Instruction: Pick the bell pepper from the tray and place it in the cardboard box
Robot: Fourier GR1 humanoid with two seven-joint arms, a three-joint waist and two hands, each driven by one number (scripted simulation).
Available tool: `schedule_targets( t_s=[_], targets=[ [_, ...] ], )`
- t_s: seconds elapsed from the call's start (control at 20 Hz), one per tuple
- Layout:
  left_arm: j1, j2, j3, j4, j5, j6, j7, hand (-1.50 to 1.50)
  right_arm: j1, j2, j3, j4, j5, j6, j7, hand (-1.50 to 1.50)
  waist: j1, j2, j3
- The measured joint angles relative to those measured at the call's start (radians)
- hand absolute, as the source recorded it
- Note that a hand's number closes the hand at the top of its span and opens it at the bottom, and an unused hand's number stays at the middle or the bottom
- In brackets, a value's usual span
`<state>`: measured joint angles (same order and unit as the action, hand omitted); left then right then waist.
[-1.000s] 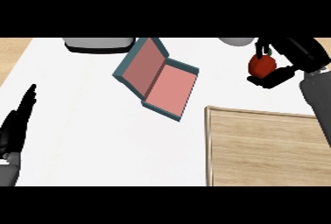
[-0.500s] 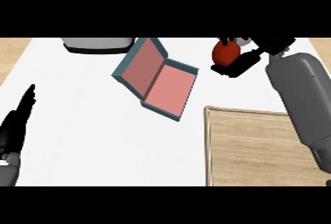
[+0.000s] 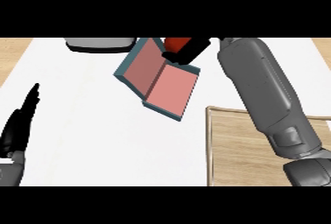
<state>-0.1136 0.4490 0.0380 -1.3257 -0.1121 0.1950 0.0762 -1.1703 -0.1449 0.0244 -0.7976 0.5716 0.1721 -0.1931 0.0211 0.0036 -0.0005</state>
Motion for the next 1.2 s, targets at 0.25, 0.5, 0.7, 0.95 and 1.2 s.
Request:
schedule_targets(
  t_s=[0.25, 0.5, 0.7, 0.95, 1.2],
  targets=[
    [0.009, -0.006, 0.003, -0.003, -0.007, -0.010, -0.021, 0.00, -0.102, 0.078, -0.026, 0.171, 0.010, -0.059, 0.011, 1.50, 0.014, 0.006, 0.000],
    [-0.009, -0.017, -0.004, -0.012, -0.020, -0.014, -0.006, 0.00, -0.180, 0.124, -0.015, 0.327, 0.014, -0.133, 0.019, 1.50, 0.029, 0.010, -0.001],
    [-0.029, -0.018, -0.011, -0.017, -0.025, -0.029, 0.001, 0.00, -0.216, 0.137, 0.013, 0.428, 0.016, -0.223, 0.039, 1.50, 0.051, 0.016, -0.001],
    [-0.059, -0.026, -0.019, 0.003, -0.039, -0.031, -0.007, 0.00, -0.216, 0.142, 0.015, 0.530, -0.049, -0.242, 0.072, -1.50, 0.075, 0.024, -0.001],
    [-0.081, -0.034, -0.020, 0.022, -0.043, -0.036, -0.011, 0.00, -0.218, 0.144, 0.013, 0.583, -0.101, -0.246, 0.043, -1.50, 0.086, 0.028, -0.001]
  ],
)
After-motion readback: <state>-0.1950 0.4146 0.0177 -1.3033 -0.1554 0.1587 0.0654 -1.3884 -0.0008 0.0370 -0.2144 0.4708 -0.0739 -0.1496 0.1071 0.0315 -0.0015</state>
